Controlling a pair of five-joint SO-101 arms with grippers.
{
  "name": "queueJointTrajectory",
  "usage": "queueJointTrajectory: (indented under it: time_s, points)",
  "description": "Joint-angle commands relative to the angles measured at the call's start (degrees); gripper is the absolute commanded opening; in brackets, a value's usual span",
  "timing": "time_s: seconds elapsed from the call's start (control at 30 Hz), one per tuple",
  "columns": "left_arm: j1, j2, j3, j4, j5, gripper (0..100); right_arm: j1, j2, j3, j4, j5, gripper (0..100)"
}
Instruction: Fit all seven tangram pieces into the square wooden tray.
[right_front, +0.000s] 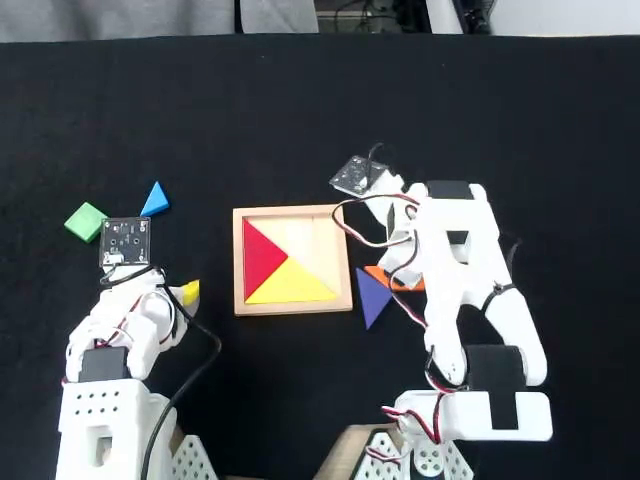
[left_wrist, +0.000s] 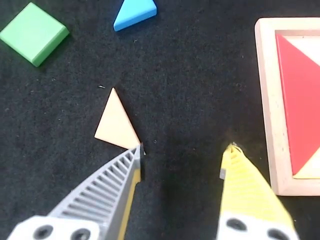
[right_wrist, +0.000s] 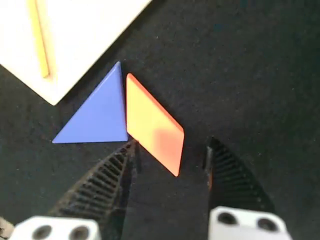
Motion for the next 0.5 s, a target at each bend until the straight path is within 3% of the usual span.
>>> queueJointTrajectory:
  time_s: [0.0,0.17,0.47]
  points:
    - [0.66,-0.44,-0.48,-1.05,-0.44,26,0.18,-0.75,-1.8,1.23,0.88,20.8]
    - [0.66,-0.44,-0.48,-1.14,-0.44,26,-2.37,-1.01,1.01,1.05,8.7,21.1]
    - [0.66,-0.44,-0.4,-1.14,-0.44,26,-4.04,-0.66,1.63,4.48,12.31,26.9]
